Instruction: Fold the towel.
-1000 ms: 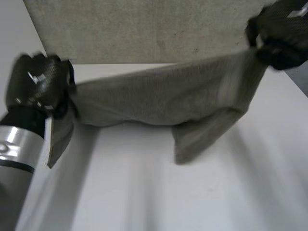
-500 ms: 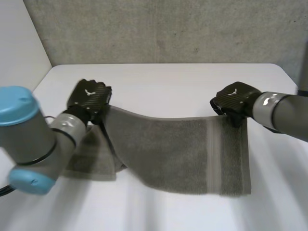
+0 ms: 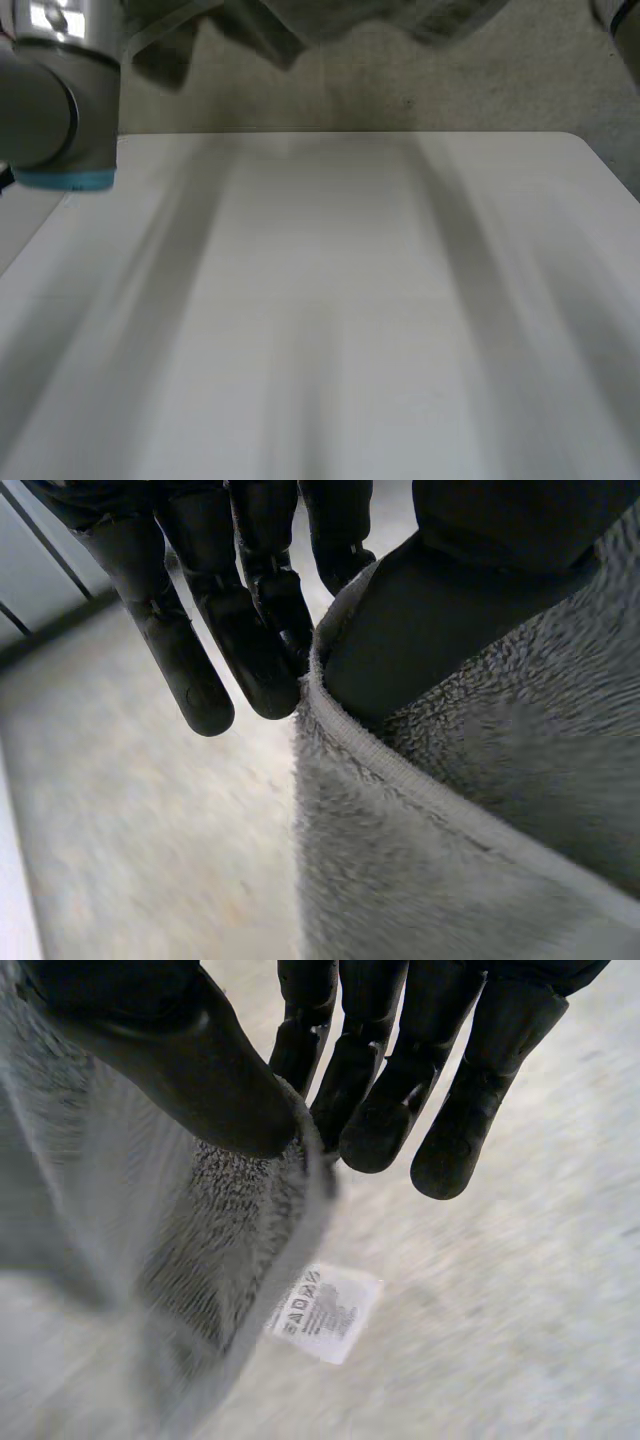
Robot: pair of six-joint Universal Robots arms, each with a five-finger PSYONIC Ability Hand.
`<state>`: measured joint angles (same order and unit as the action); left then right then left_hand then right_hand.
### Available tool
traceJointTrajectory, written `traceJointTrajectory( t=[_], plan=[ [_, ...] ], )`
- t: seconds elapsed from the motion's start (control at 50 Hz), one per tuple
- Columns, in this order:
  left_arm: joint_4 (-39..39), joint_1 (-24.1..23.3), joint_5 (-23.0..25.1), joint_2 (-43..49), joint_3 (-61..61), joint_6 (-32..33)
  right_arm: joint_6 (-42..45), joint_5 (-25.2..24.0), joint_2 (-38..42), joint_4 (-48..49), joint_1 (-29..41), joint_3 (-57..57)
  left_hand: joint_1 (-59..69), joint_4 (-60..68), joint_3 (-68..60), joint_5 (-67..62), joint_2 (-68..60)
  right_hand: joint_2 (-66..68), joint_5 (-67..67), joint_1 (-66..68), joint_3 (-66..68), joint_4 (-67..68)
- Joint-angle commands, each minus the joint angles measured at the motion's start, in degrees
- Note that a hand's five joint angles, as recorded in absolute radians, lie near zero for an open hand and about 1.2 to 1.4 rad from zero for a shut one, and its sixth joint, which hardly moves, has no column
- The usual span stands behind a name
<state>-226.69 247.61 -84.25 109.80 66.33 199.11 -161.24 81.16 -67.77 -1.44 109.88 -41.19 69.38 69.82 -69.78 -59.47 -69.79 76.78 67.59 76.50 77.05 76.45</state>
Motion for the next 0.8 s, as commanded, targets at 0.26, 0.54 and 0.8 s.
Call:
traceJointTrajectory(
  t=[0.26, 0.54, 0.8],
  plan=[
    [7.1, 3.0, 2.9, 6.3, 29.1, 0.7, 15.1, -3.9, 3.2, -5.1, -0.5, -32.3, 10.6, 10.2, -10.2, -10.5, -10.2, 3.2, 2.4, 3.5, 3.0, 3.6],
    [7.4, 3.1, 4.5, 11.8, 34.0, 5.9, 16.6, -3.7, 0.4, 3.1, -0.6, -48.6, 10.3, 9.9, -9.9, -10.2, -9.9, 3.2, 2.4, 3.5, 3.0, 3.6],
    [6.9, 3.1, 4.0, 12.0, 34.0, 7.9, 12.8, -4.0, -8.2, 3.6, -4.9, -54.2, -41.5, -41.9, 41.9, 41.6, 41.9, 3.2, 2.4, 3.5, 3.0, 3.6]
  ],
)
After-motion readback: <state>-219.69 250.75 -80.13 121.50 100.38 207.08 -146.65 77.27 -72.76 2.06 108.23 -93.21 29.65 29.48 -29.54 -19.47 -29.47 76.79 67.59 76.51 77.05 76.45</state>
